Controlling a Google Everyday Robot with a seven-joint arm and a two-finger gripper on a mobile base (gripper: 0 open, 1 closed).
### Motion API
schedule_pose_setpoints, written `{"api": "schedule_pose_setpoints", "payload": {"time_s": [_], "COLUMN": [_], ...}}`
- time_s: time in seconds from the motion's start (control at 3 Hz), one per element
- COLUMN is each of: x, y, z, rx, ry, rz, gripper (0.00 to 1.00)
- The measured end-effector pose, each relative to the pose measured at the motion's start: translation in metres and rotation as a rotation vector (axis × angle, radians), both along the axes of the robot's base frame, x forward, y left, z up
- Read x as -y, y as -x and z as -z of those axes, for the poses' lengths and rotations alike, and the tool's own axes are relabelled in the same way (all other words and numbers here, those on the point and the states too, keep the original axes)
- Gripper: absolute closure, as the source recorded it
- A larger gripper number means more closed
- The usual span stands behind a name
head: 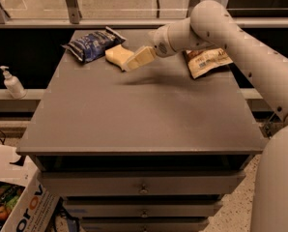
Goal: Move sponge near blue chip bag
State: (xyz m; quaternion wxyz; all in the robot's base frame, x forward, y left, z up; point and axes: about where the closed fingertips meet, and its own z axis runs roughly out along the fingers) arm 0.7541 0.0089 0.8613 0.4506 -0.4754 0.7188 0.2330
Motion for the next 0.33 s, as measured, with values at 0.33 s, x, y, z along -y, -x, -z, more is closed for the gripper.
{"api": "schedule_pose_setpoints", "payload": {"time_s": [0.33], "x": [0.0025], "y": [0.0006], "z": [-0.0006], "rx": [-0.001], "ry": [-0.005], "rz": [0.003], "gripper": [0.00]}}
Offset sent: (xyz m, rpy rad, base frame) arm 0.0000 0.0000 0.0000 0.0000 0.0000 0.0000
